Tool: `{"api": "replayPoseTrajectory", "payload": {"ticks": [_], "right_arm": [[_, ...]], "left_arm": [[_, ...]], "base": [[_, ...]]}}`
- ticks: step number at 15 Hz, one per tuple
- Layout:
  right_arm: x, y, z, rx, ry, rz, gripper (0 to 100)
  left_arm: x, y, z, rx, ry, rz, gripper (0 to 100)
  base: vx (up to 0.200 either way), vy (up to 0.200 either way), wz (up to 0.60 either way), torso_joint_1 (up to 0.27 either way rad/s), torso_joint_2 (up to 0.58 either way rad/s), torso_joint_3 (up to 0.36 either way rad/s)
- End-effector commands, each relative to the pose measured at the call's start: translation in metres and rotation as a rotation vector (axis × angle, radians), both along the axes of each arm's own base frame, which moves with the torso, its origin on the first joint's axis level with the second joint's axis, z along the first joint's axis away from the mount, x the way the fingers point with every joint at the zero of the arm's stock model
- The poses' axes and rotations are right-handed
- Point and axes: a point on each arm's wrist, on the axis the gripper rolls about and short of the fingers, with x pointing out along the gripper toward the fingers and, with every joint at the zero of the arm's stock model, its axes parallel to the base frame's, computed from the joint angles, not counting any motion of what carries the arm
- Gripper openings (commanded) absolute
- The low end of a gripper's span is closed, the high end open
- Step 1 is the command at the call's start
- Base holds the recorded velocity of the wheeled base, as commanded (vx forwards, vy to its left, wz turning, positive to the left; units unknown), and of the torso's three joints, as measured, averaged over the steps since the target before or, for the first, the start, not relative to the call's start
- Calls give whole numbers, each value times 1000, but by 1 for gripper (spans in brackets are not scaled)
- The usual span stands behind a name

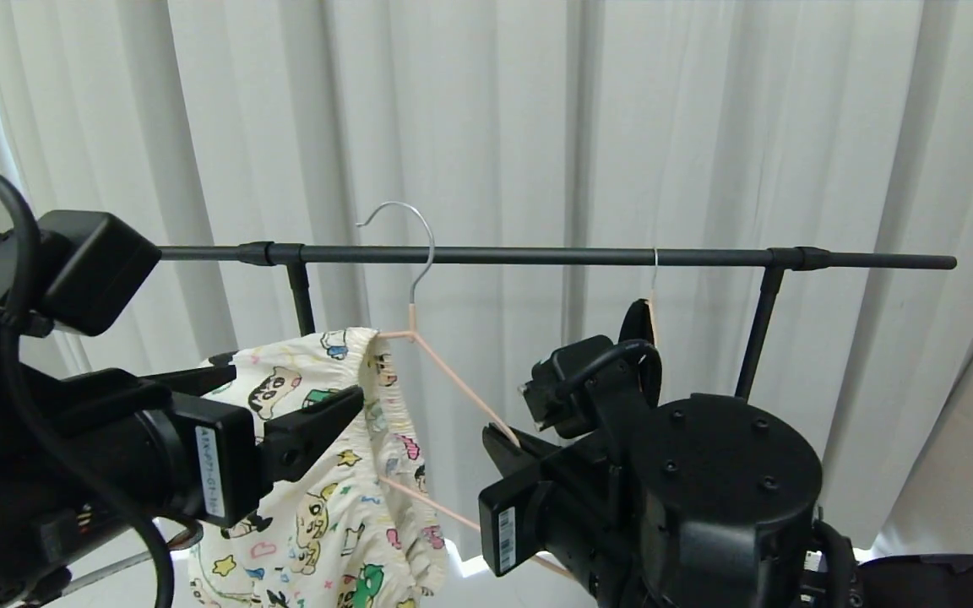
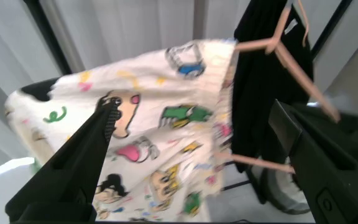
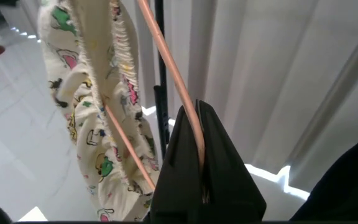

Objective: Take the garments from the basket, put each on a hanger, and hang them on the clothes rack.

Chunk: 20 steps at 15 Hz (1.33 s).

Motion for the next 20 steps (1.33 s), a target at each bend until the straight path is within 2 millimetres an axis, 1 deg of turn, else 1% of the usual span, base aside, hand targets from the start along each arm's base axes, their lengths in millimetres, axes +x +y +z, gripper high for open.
{"api": "replayPoseTrajectory", "payload": {"ticks": [1, 2, 4, 6, 8, 9, 10, 11, 13, 15, 18, 20], "right_arm": [[2, -7, 8, 20, -12, -14, 0], [5, -8, 9, 19, -24, -23, 0], [10, -11, 12, 22, -56, -43, 0], [19, -14, 14, 20, -80, -75, 0], [20, -22, 18, 18, -96, -104, 0], [18, -27, 18, 8, -97, -105, 0], [18, -28, 17, 6, -97, -105, 0], [14, -44, 13, -25, -94, -113, 0], [9, -59, 11, -50, -96, -119, 0], [3, -72, 5, -84, -97, -113, 0], [-3, -85, 1, -108, -98, -109, 0], [-10, -96, -5, -138, -93, -103, 0]], "left_arm": [[-14, 15, -4, 34, -32, -23, 100], [-18, 19, -4, 42, -44, -32, 100], [-19, 20, -5, 42, -44, -30, 100], [-15, 23, -8, 53, -33, 9, 100], [-12, 27, -8, 49, -34, 39, 100], [-11, 29, -7, 41, -32, 45, 100], [-10, 29, -7, 37, -33, 46, 100], [-5, 35, -3, -1, -36, 31, 100], [-2, 44, 3, -26, -41, 17, 100], [1, 51, 4, -16, -41, -29, 100], [2, 51, 2, 11, -43, -97, 100], [1, 49, 4, 13, -54, -154, 100]], "base": [[0, 0, 0, 0, 0, 0], [0, 0, 0, 0, 0, 0], [0, 0, 0, 0, 0, 0], [0, 0, 0, 0, 0, 0], [0, 0, 0, 0, 0, 0], [0, 0, 0, 0, 0, 0], [0, 0, 0, 0, 0, 0], [0, 0, 0, 0, 0, 0], [0, 0, 0, 0, 0, 0], [0, 0, 0, 0, 0, 0], [0, 0, 0, 0, 0, 0], [0, 0, 0, 0, 0, 0]]}}
